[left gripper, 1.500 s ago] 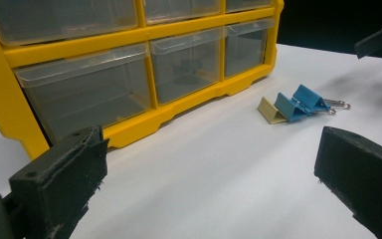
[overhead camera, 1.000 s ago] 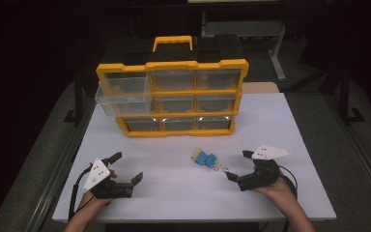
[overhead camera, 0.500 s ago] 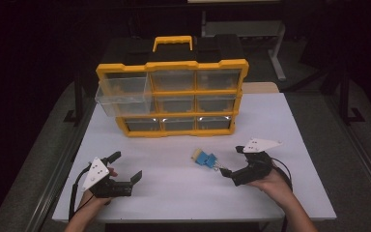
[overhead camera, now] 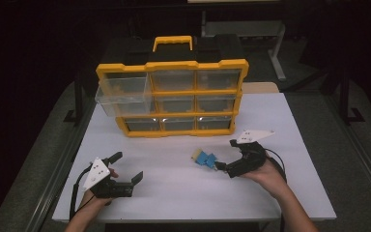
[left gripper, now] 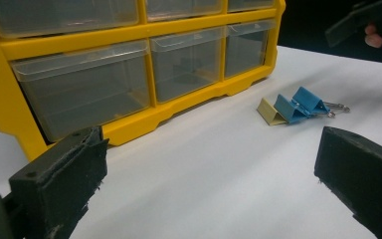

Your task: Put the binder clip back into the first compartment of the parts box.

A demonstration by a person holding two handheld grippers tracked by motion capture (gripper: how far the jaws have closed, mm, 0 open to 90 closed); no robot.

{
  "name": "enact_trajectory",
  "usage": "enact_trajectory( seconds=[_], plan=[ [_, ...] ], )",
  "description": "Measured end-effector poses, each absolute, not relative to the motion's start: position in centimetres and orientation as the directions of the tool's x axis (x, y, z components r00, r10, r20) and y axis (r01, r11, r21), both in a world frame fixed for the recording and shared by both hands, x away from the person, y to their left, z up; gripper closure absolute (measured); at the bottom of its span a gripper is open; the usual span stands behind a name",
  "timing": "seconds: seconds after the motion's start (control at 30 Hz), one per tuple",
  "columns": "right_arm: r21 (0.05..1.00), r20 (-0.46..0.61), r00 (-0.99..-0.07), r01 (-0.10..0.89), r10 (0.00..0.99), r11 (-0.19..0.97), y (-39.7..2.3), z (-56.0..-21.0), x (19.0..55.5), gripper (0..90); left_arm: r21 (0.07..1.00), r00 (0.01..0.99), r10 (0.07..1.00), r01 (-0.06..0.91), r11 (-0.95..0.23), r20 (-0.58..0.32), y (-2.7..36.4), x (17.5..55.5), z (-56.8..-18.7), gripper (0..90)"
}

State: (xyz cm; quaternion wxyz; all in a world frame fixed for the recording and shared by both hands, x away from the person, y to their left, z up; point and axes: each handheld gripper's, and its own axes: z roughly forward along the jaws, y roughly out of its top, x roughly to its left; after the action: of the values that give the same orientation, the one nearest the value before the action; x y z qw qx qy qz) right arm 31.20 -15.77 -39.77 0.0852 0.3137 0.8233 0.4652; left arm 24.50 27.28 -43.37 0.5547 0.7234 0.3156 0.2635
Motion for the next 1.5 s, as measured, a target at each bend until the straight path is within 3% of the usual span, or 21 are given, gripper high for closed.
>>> enact_trajectory(
  seconds=[0.73, 1.03, 1.5],
  plan=[
    [0.814, 0.132, -0.805, 0.421, 0.578, 0.4, -12.5, -38.9, 34.4, 0.0, 0.973, 0.663, 0.748, 0.161, -0.166, 0.018, 27.1, 24.4, -43.3, 0.0],
    [0.755, 0.13, -0.814, 0.452, 0.567, 0.476, -11.4, -39.8, 34.9, 0.0, 0.973, 0.667, 0.745, 0.154, -0.169, 0.024, 27.2, 24.3, -43.1, 0.0],
    [0.672, 0.117, -0.814, 0.486, 0.568, 0.558, -11.0, -41.1, 35.1, 10.5, 0.972, 0.664, 0.747, 0.154, -0.176, 0.03, 27.4, 24.4, -43.0, 0.0]
  ],
)
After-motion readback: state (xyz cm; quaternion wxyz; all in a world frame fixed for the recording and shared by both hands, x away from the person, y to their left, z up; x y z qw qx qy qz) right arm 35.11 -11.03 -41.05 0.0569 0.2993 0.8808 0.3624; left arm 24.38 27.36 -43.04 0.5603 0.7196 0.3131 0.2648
